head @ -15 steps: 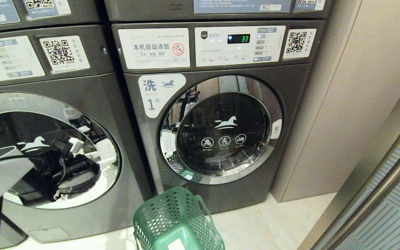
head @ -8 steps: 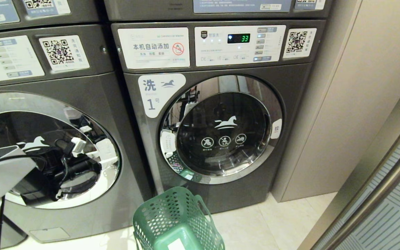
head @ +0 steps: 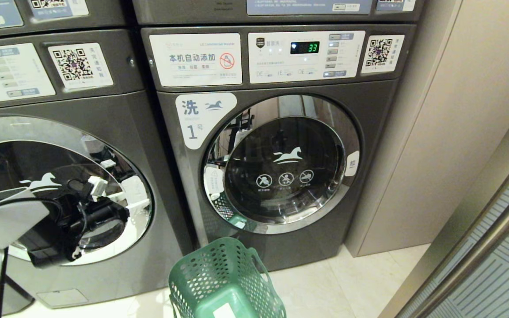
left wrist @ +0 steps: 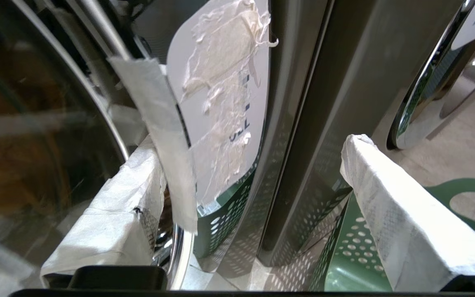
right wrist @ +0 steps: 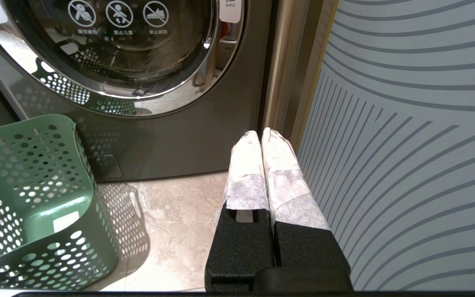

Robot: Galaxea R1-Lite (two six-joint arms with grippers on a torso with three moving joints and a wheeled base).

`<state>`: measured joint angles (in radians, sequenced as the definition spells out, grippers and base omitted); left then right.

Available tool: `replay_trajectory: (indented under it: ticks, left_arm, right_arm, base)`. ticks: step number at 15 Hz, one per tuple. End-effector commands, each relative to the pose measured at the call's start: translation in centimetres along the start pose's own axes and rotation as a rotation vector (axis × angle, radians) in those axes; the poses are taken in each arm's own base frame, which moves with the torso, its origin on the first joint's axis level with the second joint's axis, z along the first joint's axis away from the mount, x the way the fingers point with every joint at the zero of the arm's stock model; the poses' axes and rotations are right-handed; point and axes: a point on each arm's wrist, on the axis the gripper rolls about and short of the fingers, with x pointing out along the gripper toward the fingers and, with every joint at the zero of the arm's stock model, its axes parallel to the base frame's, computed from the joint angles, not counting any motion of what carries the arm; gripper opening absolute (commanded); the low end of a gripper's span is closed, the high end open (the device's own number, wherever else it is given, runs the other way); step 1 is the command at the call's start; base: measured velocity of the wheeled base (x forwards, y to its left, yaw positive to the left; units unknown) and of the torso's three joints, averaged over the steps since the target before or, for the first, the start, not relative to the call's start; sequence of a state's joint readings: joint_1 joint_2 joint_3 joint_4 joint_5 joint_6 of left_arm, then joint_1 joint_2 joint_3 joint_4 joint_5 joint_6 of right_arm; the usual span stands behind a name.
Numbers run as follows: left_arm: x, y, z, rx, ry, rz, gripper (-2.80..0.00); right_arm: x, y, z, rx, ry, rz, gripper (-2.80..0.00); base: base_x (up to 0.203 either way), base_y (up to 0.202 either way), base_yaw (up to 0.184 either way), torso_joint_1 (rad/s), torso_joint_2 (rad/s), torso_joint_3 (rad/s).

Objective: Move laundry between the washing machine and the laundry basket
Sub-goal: Open the lid of the washing machine

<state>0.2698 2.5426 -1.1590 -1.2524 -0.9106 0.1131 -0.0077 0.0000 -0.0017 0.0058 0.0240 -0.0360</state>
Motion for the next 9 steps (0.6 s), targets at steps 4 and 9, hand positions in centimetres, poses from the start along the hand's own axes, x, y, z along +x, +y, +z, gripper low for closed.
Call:
replay_trajectory:
  ticks: [4, 9]
  left_arm:
    - [1.1, -2.7, 0.3, -0.02, -0.06, -0.069, 0.0]
    - [1.6, -3.3, -0.3, -0.037, -0.048, -0.089, 0.0]
  right_arm:
    - [0.0, 0.0, 0.0, 0.001, 0.002, 0.001, -2.8]
    - [0.0, 0.0, 0.0, -0.001, 0.002, 0.001, -2.8]
  base:
    - [0.0, 0.0, 0.0, 0.0, 0.0, 0.0]
    - [0.0, 0.0, 0.0, 0.0, 0.0, 0.0]
